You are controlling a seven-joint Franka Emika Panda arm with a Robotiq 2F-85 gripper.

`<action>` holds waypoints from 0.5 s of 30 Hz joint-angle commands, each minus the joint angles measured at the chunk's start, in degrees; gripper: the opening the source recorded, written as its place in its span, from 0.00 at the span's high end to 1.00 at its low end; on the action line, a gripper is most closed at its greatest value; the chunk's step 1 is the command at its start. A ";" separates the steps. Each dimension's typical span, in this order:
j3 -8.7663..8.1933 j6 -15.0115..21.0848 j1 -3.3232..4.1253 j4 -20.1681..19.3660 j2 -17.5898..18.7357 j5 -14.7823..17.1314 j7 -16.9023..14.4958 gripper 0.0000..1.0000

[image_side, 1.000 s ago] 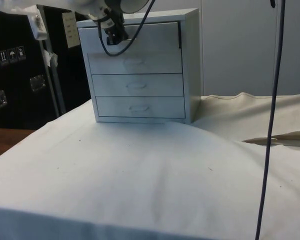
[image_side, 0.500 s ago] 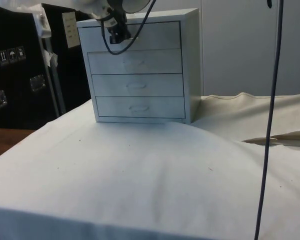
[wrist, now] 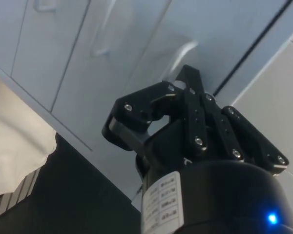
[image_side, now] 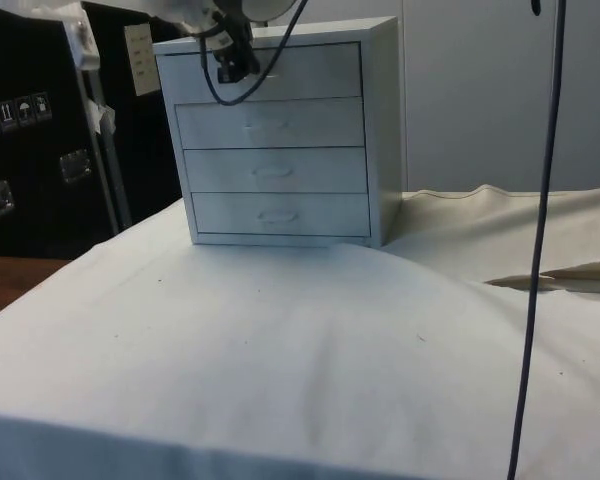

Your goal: Open the drawer, then close it.

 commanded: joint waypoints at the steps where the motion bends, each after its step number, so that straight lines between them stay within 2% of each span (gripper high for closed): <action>1: 0.00 -0.80 0.23 0.29 -0.80 0.00 -0.74 1.00; 3: 0.00 -0.69 0.11 0.46 -0.34 0.00 -0.34 1.00; 4: 0.00 -1.26 0.34 0.57 -1.03 -0.06 -0.92 1.00; 8: 0.00 -2.18 0.52 1.15 -1.55 -0.11 -1.26 1.00; 10: 0.40 -3.15 0.97 1.60 -1.78 0.17 -1.09 1.00; 11: 0.29 -2.58 0.63 1.55 -1.49 0.00 -0.92 1.00; 12: 0.63 -3.50 1.09 1.72 -1.95 0.23 -1.03 1.00; 15: 1.26 -4.47 1.20 1.95 -2.52 0.46 -0.69 1.00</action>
